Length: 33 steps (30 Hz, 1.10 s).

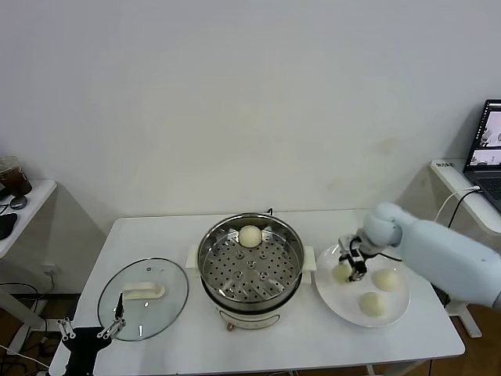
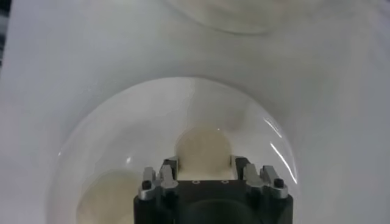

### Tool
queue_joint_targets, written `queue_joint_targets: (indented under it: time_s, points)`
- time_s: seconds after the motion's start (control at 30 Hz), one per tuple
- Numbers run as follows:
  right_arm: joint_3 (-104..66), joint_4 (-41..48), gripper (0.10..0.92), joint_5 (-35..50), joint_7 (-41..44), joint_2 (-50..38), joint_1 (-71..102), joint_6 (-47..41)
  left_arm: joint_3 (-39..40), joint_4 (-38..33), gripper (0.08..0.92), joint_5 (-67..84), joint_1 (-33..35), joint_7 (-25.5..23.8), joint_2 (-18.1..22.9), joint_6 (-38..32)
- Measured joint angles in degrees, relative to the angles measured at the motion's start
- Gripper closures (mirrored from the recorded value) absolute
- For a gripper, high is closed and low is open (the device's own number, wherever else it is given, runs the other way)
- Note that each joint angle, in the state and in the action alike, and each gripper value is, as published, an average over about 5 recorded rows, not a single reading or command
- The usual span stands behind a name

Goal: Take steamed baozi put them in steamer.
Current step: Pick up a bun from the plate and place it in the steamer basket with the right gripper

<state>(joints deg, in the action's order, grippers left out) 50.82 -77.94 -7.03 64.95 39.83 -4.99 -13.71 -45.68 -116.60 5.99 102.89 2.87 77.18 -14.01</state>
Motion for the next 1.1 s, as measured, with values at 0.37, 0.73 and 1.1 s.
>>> queue_joint_targets:
  time_s: [0.37,0.73,1.1]
  points:
    - [14.2,-7.7,0.451,16.2,-1.1,0.9,-25.5,-4.8,0.9,0.5,0.177,0.9,-1.7,-0.2,-1.3,0.9]
    - [22.5,-13.4,0.440,32.4,-8.6,12.7,-34.7,-16.0,0.5,0.0,0.177,1.8,-2.3,-0.6,-1.7,1.7]
    - [23.5,-9.2,0.440,37.4,-14.7,26.0,-29.9,-23.6,-0.5,0.5,0.177,2.0,-3.0,-0.6,-0.6,1.8]
